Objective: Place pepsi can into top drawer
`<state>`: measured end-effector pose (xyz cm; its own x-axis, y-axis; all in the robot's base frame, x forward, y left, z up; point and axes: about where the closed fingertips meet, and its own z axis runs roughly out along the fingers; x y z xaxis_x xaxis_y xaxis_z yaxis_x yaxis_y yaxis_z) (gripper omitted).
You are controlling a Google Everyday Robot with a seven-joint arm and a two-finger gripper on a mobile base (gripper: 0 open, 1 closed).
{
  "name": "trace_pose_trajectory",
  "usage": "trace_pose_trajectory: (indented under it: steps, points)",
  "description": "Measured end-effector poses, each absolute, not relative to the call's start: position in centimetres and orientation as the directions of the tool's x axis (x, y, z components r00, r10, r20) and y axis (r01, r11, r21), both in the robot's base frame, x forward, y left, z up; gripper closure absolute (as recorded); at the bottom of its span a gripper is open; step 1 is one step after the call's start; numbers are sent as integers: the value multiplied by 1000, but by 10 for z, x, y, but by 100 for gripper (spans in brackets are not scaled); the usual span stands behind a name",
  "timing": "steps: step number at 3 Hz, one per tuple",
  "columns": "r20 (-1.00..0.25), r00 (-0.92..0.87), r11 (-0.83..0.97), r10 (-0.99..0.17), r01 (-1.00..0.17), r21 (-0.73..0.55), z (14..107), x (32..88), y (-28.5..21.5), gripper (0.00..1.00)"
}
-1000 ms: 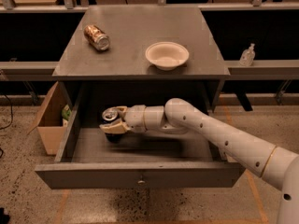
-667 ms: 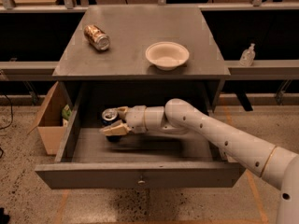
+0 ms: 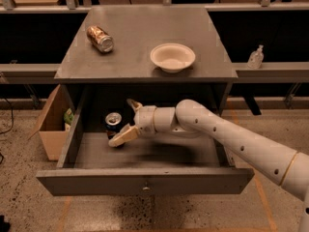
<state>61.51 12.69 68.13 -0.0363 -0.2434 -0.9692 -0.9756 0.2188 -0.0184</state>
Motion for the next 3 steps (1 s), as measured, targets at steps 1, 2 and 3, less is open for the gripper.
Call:
trace_pose_trajectory:
  steps: [1, 2, 3]
  points:
    - [-958, -81, 288, -276, -958, -2, 699, 611, 93, 0]
    - [-937, -142, 358, -320, -934, 19, 715, 601, 55, 18]
    - [-918, -187, 409, -351, -912, 29, 741, 589, 17, 40]
